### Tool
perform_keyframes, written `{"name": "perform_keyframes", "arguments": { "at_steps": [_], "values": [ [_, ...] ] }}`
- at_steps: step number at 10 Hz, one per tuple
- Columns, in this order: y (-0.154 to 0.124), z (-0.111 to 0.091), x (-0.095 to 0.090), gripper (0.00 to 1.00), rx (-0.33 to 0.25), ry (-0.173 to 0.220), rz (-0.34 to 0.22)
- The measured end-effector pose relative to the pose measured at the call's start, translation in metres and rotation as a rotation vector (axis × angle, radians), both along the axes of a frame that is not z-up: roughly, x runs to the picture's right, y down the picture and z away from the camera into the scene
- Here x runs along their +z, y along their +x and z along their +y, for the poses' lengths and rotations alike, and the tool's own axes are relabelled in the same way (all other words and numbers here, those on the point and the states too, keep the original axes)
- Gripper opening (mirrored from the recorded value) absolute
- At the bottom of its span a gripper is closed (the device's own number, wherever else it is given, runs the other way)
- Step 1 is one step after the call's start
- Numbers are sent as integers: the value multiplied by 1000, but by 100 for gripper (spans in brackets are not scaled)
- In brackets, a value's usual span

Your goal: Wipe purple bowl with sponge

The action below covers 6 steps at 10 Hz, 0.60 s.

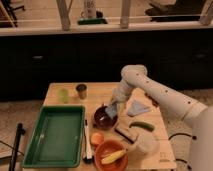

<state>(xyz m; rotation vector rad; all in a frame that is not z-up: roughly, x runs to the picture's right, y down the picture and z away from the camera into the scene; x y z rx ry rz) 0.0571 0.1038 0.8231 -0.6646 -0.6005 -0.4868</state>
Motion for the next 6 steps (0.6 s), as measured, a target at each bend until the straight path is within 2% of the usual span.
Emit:
{"name": "perform_keyframes", "arguments": {
  "at_steps": [3, 5, 6],
  "values": [
    [-18, -16, 11, 0, -98, -11, -58],
    [-34, -20, 10, 0, -153, -11, -95],
    [-46, -20, 5, 0, -195, -4, -132]
  ]
}}
